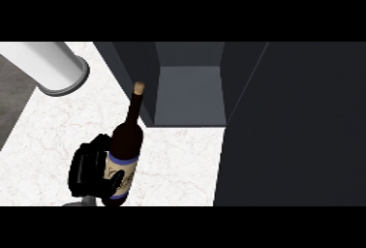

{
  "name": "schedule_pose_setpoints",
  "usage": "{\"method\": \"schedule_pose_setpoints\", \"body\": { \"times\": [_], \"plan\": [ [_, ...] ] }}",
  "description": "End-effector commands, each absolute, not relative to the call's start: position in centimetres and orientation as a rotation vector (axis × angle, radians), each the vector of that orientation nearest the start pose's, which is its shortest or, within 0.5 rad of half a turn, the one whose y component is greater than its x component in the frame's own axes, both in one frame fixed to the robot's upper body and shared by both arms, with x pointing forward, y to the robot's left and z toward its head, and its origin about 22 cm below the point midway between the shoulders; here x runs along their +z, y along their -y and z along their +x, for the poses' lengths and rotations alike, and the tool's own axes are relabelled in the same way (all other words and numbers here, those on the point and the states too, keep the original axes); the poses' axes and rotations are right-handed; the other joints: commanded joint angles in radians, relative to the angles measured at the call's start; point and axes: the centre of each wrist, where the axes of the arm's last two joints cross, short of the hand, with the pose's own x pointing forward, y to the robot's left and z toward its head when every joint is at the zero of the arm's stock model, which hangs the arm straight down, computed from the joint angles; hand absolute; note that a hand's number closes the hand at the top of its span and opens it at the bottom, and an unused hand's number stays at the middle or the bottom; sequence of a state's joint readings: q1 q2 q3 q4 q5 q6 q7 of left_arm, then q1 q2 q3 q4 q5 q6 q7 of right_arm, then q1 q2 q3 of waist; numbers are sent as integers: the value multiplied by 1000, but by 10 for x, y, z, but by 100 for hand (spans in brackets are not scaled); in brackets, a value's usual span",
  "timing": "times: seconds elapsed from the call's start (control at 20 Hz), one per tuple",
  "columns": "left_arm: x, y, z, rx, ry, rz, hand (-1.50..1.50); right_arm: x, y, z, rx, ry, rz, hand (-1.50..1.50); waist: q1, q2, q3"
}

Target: Pick up the wine, place it into the cabinet and close the cabinet

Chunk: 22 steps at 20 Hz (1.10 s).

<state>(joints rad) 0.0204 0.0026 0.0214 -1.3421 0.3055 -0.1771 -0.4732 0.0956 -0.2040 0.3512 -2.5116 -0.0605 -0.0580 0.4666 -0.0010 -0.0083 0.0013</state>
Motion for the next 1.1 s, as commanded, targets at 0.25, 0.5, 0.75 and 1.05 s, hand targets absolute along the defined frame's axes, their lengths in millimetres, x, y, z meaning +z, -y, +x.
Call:
{"method": "schedule_pose_setpoints", "body": {
  "times": [0.25,0.5,0.75,1.05],
  "plan": [
    [22,-173,232,187,1817,-328,150,200,204,99,281,1921,334,-150,-5,4,0],
    [54,-128,263,209,1782,-342,150,205,213,105,319,1919,339,-150,-16,8,0],
    [61,-113,273,271,1720,-266,150,211,212,97,289,1945,338,-150,-20,7,-1],
    [50,-95,297,245,1723,-184,150,206,213,86,306,1918,341,-150,-33,8,-1]
  ]
}}
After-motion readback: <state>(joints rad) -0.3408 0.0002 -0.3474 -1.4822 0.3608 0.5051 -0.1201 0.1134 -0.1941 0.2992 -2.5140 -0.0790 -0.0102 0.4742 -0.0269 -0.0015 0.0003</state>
